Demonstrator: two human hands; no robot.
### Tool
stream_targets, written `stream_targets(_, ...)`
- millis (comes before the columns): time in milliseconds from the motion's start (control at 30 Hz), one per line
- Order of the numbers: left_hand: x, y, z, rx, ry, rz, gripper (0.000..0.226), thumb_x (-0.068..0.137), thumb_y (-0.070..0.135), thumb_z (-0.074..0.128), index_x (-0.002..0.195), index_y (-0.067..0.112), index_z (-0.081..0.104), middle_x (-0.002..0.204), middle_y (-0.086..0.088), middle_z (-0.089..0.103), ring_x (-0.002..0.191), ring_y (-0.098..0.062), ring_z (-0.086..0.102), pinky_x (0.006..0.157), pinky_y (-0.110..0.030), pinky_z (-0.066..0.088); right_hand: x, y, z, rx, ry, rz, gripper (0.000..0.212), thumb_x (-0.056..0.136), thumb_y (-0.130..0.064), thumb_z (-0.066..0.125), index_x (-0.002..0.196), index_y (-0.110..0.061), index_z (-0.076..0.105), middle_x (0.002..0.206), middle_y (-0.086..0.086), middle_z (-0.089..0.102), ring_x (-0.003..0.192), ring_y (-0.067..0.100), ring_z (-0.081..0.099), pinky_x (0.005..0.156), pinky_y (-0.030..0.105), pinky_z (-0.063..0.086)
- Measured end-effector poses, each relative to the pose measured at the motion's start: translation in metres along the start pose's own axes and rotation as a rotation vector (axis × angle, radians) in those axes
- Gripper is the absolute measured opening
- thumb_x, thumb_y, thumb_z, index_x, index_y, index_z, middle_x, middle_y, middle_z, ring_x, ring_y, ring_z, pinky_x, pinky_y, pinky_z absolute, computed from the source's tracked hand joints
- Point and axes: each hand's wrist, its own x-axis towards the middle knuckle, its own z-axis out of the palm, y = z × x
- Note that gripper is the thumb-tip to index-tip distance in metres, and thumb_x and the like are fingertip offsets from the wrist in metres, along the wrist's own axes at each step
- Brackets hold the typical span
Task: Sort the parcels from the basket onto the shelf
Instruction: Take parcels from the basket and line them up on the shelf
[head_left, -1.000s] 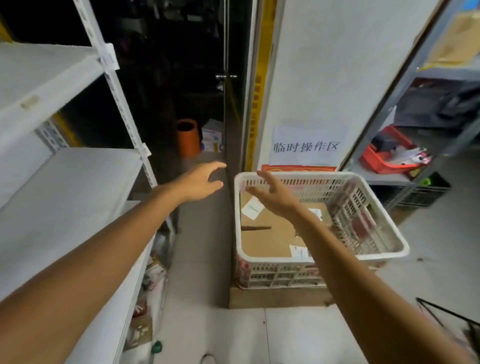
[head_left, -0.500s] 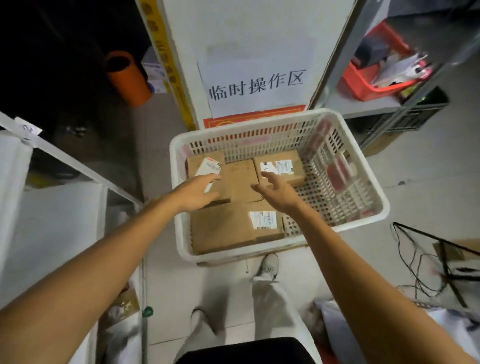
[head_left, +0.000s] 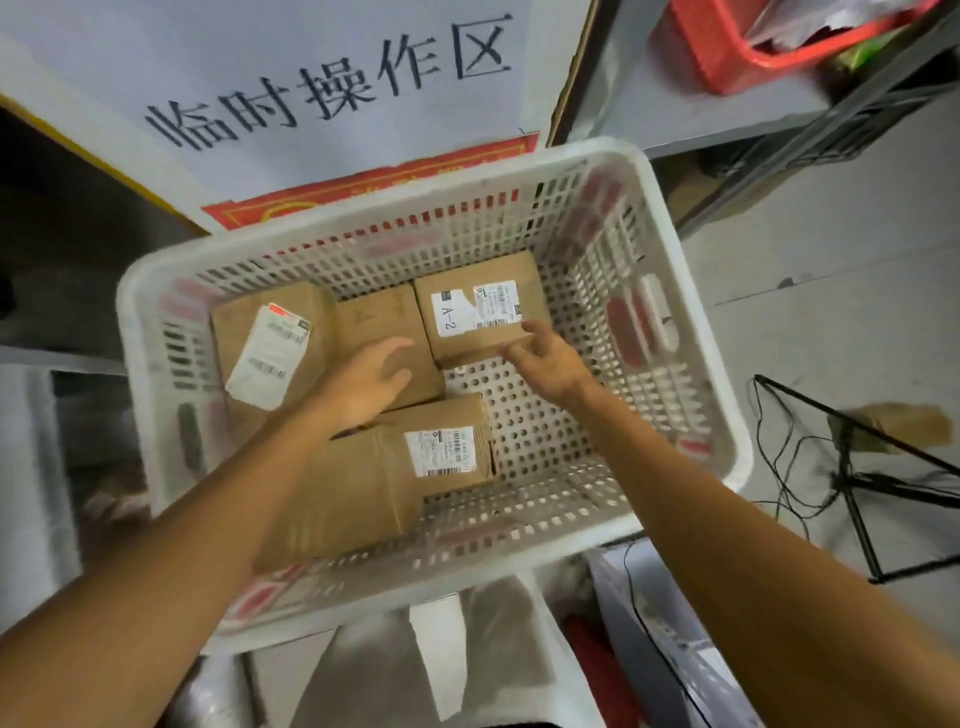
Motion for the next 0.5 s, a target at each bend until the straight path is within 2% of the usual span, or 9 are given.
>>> stream_targets(100,0.045,0.002,0.016,-0.067,0.034,-0.022,0.042,0.098,0.017,0.049,0.139,0.022,0.043,0.145,-0.002,0.043,0.123,-0.014,0.044,0.091,-0.017,0.032,0.043,0.014,0.004,-0.027,0.043,0.044,0.059,0.098,-0.036,0.048,0.149,-0.016,0.027,0.14,0.016,0.047,0.119,0.03,0.054,0.097,0.038,0.049)
stream_targets(167,0.071,0.0,0.027,-0.082,0.028,-0.019,0.043,0.098,0.013,0.048,0.14,0.02,0.042,0.146,-0.002,0.042,0.12,-0.013,0.046,0.085,-0.008,0.034,0.076,0.024,0.007,-0.025,0.099,0.078,0.057,0.097,-0.034,0.05,0.147,-0.018,0.028,0.141,0.017,0.045,0.115,0.032,0.056,0.086,0.036,0.054)
stream_targets(200,0.084,-0.002,0.032,-0.076,0.028,-0.011,0.045,0.098,0.011,0.047,0.141,0.019,0.041,0.147,-0.003,0.04,0.122,-0.014,0.045,0.086,-0.007,0.033,0.092,0.03,0.008,-0.048,0.136,0.092,0.057,0.096,-0.033,0.052,0.146,-0.017,0.029,0.139,0.016,0.045,0.115,0.033,0.056,0.083,0.034,0.055)
stream_targets(267,0.105,-0.004,0.042,-0.059,0.041,-0.007,0.051,0.097,0.007,0.048,0.145,0.019,0.036,0.149,-0.007,0.037,0.133,-0.021,0.039,0.094,-0.015,0.034,0.12,0.041,0.012,-0.147,0.18,0.122,0.059,0.094,-0.033,0.056,0.143,-0.014,0.03,0.136,0.015,0.047,0.117,0.033,0.054,0.093,0.039,0.051)
stream_targets(333,0.122,-0.005,0.053,-0.054,0.068,-0.017,0.058,0.096,0.004,0.049,0.148,0.02,0.029,0.149,-0.015,0.035,0.135,-0.03,0.035,0.09,-0.016,0.039,0.138,0.049,0.021,-0.238,0.208,0.124,0.067,0.091,-0.041,0.059,0.143,-0.012,0.028,0.137,0.015,0.045,0.121,0.032,0.05,0.102,0.043,0.046)
stream_targets(367,0.131,-0.005,0.058,-0.014,0.098,-0.016,0.061,0.095,0.006,0.049,0.15,0.021,0.025,0.151,-0.016,0.031,0.137,-0.032,0.031,0.094,-0.016,0.04,0.144,0.053,0.027,-0.27,0.238,0.107,0.074,0.089,-0.047,0.06,0.144,-0.012,0.026,0.141,0.016,0.041,0.124,0.031,0.048,0.104,0.042,0.044)
stream_targets(433,0.147,-0.009,0.07,0.13,0.182,-0.007,0.065,0.095,0.012,0.05,0.151,0.024,0.02,0.157,-0.009,0.02,0.143,-0.029,0.016,0.114,-0.033,0.026,0.151,0.06,0.04,-0.325,0.273,0.078,0.087,0.084,-0.059,0.06,0.148,-0.016,0.02,0.146,0.017,0.027,0.129,0.034,0.044,0.104,0.042,0.043)
stream_targets(500,0.154,-0.015,0.083,0.197,0.243,-0.024,0.067,0.093,0.015,0.05,0.152,0.025,0.018,0.158,-0.007,0.013,0.143,-0.028,0.01,0.115,-0.042,0.022,0.156,0.066,0.049,-0.429,0.288,0.057,0.093,0.082,-0.062,0.06,0.15,-0.02,0.013,0.147,0.017,0.016,0.128,0.037,0.044,0.1,0.042,0.047)
